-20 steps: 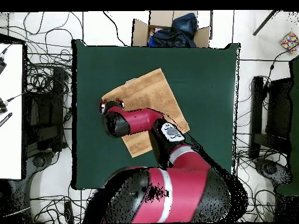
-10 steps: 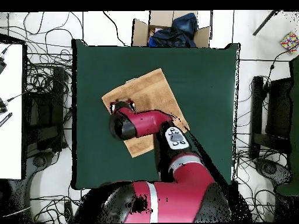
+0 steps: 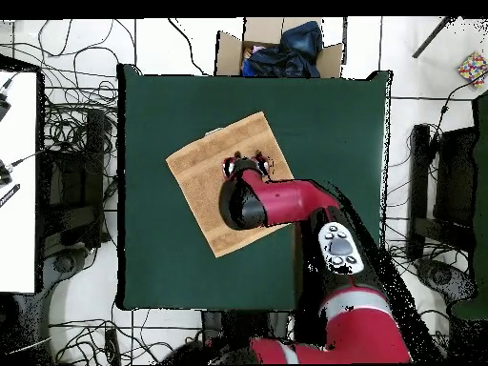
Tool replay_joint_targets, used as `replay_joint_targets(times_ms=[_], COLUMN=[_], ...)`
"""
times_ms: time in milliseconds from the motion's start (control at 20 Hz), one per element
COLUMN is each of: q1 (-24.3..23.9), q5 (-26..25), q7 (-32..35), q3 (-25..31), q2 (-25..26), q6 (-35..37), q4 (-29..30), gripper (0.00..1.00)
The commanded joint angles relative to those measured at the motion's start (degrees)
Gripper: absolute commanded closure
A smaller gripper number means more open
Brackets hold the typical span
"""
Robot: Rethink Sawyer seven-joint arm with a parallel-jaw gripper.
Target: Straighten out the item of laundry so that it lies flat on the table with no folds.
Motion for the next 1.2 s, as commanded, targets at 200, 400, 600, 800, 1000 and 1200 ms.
replay_joint_targets(times_ms=[200, 400, 600, 800, 1000, 1200], q1=[-8.2, -10.9, -11.3, -12.8, -13.0, -13.0], q5=[-6.4, -6.5, -8.2, -8.2, -8.1, -8.0], q7=[-2.6, -2.9, -2.3, -2.5, -2.3, -2.4], q3=[3.5, 5.0, 4.6, 6.1, 6.5, 7.0], q2=[-0.6, 1.7, 2.3, 2.5, 1.9, 1.6], q6=[6.7, 8.9, 7.8, 8.6, 9.2, 10.3], q4=[5.9, 6.0, 6.2, 6.2, 6.4, 6.5], gripper=[0.00, 0.00, 0.00, 0.00, 0.00, 0.00])
